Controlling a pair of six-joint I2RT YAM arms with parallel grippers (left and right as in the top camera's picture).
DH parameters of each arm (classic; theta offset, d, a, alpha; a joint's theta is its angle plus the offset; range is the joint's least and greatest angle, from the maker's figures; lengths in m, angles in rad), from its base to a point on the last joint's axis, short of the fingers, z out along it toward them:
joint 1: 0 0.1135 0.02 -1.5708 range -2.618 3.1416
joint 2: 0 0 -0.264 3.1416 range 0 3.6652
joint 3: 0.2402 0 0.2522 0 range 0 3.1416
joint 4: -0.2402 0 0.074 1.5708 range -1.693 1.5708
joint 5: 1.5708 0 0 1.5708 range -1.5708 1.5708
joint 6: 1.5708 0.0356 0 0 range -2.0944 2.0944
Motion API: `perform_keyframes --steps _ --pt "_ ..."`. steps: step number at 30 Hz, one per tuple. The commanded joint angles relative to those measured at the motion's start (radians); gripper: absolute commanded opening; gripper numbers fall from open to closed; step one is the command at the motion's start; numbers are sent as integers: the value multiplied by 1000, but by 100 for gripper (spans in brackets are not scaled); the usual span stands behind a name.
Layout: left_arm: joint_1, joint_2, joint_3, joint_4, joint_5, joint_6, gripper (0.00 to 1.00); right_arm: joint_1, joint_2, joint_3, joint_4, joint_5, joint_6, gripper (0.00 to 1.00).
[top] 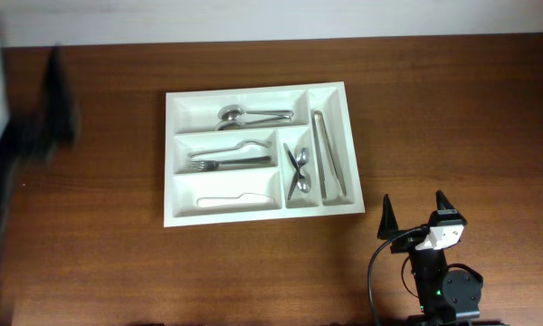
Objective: Pack container
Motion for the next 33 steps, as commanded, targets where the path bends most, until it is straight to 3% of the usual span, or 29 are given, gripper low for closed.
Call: perform_keyframes --steps 1,6,12,19,24,33 --pt "-5 -111 -33 -66 2 -17 99 7 -10 -6 6 -13 -8 99" --pt "-5 -319 -198 -116 24 -56 99 7 -10 -6 6 -13 -8 99" --pt "-5 -571 -582 -68 24 -182 99 7 -10 -6 6 -13 -8 99" --pt "-5 -839 -1109 196 51 -403 99 7 -10 -6 6 -13 -8 99" --pt "-5 -963 -1419 393 150 -410 99 7 -10 -6 6 -13 -8 99" --pt "-5 -1041 -1790 627 192 -409 99 7 -10 -6 6 -13 -8 99"
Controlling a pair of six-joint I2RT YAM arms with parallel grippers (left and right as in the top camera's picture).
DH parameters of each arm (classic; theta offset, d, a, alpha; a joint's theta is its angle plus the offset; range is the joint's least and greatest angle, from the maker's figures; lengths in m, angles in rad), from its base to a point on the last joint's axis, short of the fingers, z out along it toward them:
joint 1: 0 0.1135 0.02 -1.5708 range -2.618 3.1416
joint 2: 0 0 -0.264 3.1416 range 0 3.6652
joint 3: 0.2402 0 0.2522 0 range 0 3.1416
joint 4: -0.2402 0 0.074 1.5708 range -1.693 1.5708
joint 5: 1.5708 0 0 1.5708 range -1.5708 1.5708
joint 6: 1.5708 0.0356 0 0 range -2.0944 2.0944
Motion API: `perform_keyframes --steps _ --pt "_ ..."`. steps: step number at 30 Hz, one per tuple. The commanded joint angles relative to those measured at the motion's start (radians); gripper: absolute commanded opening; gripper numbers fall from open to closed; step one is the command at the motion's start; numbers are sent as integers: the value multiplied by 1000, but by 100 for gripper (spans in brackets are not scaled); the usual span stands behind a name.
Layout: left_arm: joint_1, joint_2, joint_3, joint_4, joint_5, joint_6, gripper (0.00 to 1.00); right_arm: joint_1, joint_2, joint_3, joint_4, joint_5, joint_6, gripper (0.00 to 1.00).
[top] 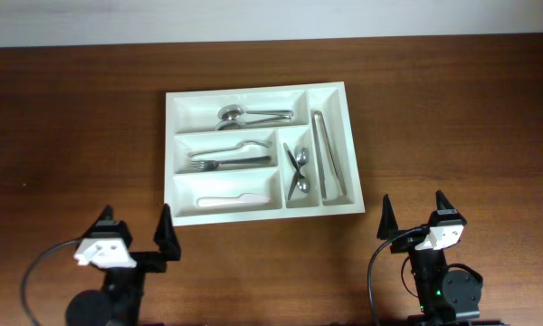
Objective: Pack container
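Note:
A white cutlery tray (257,93) lies flat in the middle of the brown table. Its top compartment holds large spoons (244,114), the one below it forks (228,162), and the bottom one a white knife (233,198). Small spoons (298,172) lie in the short middle slot, and tongs (330,163) fill the long right slot. My left gripper (136,228) stands open at the near left, below the tray's left corner, holding nothing. At the near right, below the tray's right corner, my right gripper (414,214) is open and empty too.
The dark wooden table (452,109) reaches out on all sides of the tray. A pale wall strip (271,18) runs along the far edge. Black cables loop beside both arm bases at the near edge.
The left arm was a dark blur along the left edge of the view. It now rests at the near left with its gripper open. The right arm and the tray's contents have not changed.

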Motion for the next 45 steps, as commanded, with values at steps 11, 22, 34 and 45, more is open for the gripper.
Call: perform_keyframes --steps 11,22,34,45 --pt "-5 -34 -315 278 27 -10 99 5 -8 -5 5 -13 -7 99" --pt "-5 -35 -381 304 -40 116 99 5 -8 -5 5 -13 -7 99" --pt "-5 -56 -385 304 -44 262 99 5 -8 -5 5 -13 -7 99" --pt "-5 -55 -385 304 -44 262 99 5 -8 -5 5 -13 -7 99"
